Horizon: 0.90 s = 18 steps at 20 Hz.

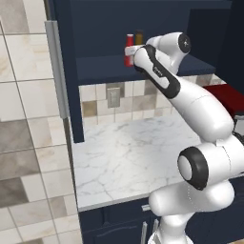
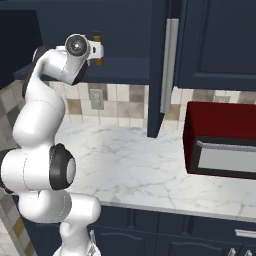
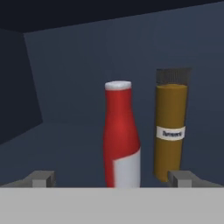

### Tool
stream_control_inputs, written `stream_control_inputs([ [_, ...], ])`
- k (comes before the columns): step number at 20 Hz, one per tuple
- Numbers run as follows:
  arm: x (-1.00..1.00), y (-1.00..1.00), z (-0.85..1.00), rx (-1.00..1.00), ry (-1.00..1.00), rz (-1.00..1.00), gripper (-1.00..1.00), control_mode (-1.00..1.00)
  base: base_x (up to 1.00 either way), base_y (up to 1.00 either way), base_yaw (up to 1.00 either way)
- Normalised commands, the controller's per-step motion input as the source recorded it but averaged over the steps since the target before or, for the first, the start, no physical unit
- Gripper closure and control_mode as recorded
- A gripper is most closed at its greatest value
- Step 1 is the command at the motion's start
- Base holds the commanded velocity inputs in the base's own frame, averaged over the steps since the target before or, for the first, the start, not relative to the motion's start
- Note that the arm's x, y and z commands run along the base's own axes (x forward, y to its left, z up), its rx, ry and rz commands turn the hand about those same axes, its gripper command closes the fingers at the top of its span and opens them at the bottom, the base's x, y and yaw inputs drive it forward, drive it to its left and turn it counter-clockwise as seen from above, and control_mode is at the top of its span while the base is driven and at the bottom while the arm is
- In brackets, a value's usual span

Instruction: Collect the turmeric, ketchup, and shaker from the cabinet and place them next to the stove.

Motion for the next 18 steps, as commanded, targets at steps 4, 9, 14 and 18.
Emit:
stream_control_inputs([
  [4,0.27,0.06,0.0,0.0,0.04,0.0,-1.0,-1.0,0.0,0.0,0.0],
  [9,0.27,0.04,0.0,-0.01,0.03,0.0,-1.0,-1.0,0.0,0.0,0.0],
  [14,0.2,0.07,0.0,-0.02,0.02,0.0,-1.0,-1.0,0.0,0.0,0.0],
  [18,0.19,0.07,0.0,-0.04,0.03,0.0,-1.0,-1.0,0.0,0.0,0.0],
])
